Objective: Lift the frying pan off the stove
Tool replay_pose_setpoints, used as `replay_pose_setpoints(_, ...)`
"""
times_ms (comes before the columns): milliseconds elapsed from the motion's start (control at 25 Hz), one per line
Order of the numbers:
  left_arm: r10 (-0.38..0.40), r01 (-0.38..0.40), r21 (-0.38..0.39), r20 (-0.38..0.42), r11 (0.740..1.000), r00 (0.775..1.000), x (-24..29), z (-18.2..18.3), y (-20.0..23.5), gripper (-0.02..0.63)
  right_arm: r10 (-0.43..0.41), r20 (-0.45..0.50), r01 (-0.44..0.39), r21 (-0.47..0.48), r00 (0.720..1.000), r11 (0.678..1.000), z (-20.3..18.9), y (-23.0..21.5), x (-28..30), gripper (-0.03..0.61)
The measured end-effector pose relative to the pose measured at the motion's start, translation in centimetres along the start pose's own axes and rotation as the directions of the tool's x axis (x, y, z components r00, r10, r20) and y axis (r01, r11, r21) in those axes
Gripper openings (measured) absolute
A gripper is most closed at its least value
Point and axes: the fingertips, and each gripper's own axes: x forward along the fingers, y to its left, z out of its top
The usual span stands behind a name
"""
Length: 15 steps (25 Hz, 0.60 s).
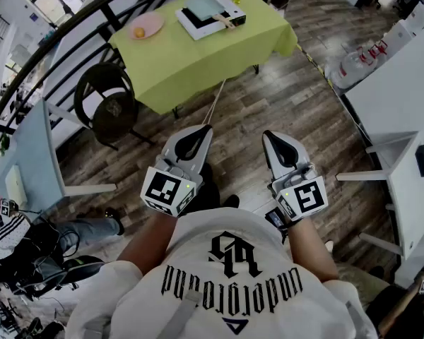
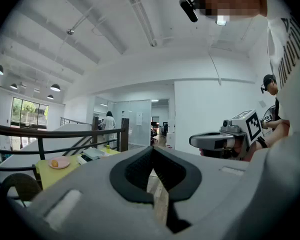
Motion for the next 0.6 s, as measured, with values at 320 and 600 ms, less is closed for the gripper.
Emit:
replay_pose_setpoints(320,-0.008,0.008,-0.023,-0.007,1.000,1.000,1.0,-0.9,1.4,0.005,-0.002,-0.008,0.002,0.019,1.000,1.000,-0.6,-0.5,1.5,0.002)
replay_pose_setpoints(600,-0.009,0.009,-0.039,-0.018,0.999,1.000,2.6,-2.0,5.1,0.005,-0.004,-0.016,0.005,0.035,1.000,0.999,-1.4,-1.4,5.4,0.002)
